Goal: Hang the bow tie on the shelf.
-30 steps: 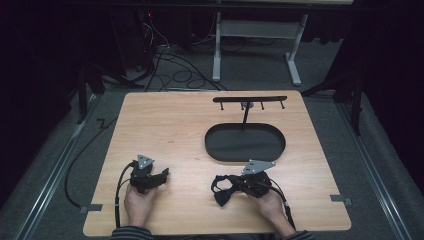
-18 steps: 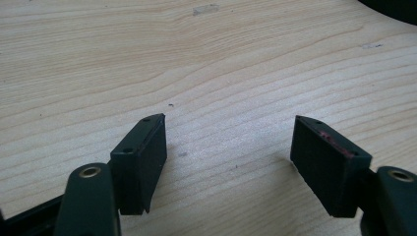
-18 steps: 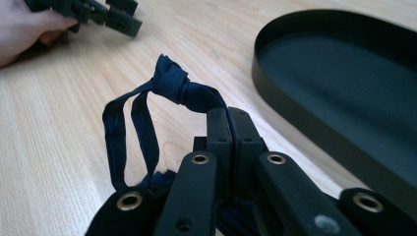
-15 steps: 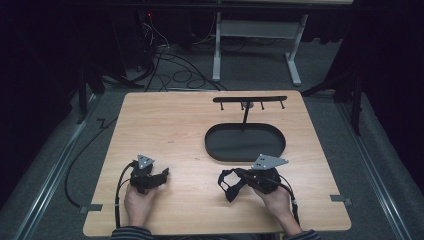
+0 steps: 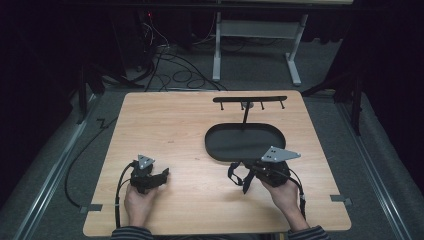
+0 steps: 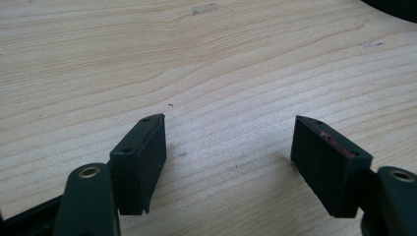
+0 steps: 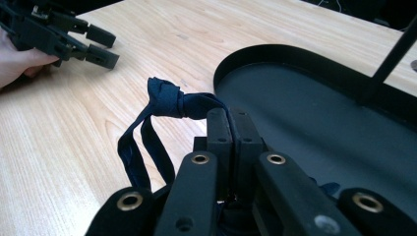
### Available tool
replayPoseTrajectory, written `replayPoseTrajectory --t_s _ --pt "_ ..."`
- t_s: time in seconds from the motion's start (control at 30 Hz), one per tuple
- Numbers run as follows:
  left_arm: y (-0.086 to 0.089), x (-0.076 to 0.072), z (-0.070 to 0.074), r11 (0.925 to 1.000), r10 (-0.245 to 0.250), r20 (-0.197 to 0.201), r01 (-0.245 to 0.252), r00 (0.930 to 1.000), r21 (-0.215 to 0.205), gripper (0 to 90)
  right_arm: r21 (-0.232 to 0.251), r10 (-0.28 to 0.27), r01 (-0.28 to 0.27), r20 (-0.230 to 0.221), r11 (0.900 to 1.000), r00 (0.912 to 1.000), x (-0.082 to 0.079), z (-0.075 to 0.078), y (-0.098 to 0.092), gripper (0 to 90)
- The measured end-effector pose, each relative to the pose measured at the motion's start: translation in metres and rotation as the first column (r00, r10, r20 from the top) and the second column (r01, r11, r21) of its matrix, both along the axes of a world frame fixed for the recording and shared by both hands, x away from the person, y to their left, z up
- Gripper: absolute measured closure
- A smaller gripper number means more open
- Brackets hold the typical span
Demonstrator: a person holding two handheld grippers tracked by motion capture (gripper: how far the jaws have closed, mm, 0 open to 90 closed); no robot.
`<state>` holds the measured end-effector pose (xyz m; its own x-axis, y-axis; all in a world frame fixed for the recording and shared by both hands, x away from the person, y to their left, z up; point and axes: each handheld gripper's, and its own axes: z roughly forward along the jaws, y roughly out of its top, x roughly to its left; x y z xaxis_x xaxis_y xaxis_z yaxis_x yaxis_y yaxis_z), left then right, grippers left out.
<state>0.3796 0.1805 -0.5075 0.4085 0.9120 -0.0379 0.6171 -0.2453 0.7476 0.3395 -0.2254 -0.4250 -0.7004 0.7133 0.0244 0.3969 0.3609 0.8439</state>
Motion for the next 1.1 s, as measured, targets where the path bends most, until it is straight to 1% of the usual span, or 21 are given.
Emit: replayPoseTrajectory --t_s 0.17,0.3,0.57,0.83,1.0,1.03,1.1 --pt "0.0 0.0 0.0 1.0 0.0 0.0 0.0 1.0 0.002 30.1 0.002 -0.015 0.015 0.008 1.0 0.9999 0.002 0.004 -0.004 90.0" --pt "0.0 0.0 0.0 1.0 0.0 0.0 0.0 1.0 0.001 30.0 0.003 -0.028 0.028 0.02 1.0 0.9994 0.004 0.012 -0.007 90.0" --pt "0.0 0.0 0.0 1.0 -0.001 -0.002 0.001 1.0 -0.001 30.0 0.006 -0.052 0.052 0.034 0.999 0.9981 0.008 0.021 -0.011 90.0" --pt "0.0 0.0 0.0 1.0 -0.002 -0.002 0.002 1.0 -0.003 29.8 0.009 -0.08 0.08 0.045 0.997 0.9958 0.02 0.033 -0.012 90.0" --pt "0.0 0.0 0.0 1.0 -0.002 -0.003 0.002 1.0 -0.003 29.8 0.018 -0.09 0.089 0.066 0.996 0.9938 0.028 0.042 -0.012 90.0" --pt "0.0 0.0 0.0 1.0 -0.002 -0.003 0.002 1.0 -0.004 29.8 0.017 -0.098 0.097 0.062 0.995 0.9932 0.032 0.044 -0.012 90.0" --pt "0.0 0.0 0.0 1.0 -0.002 -0.003 0.002 1.0 -0.004 29.7 0.015 -0.102 0.101 0.062 0.995 0.9929 0.034 0.044 -0.011 90.0"
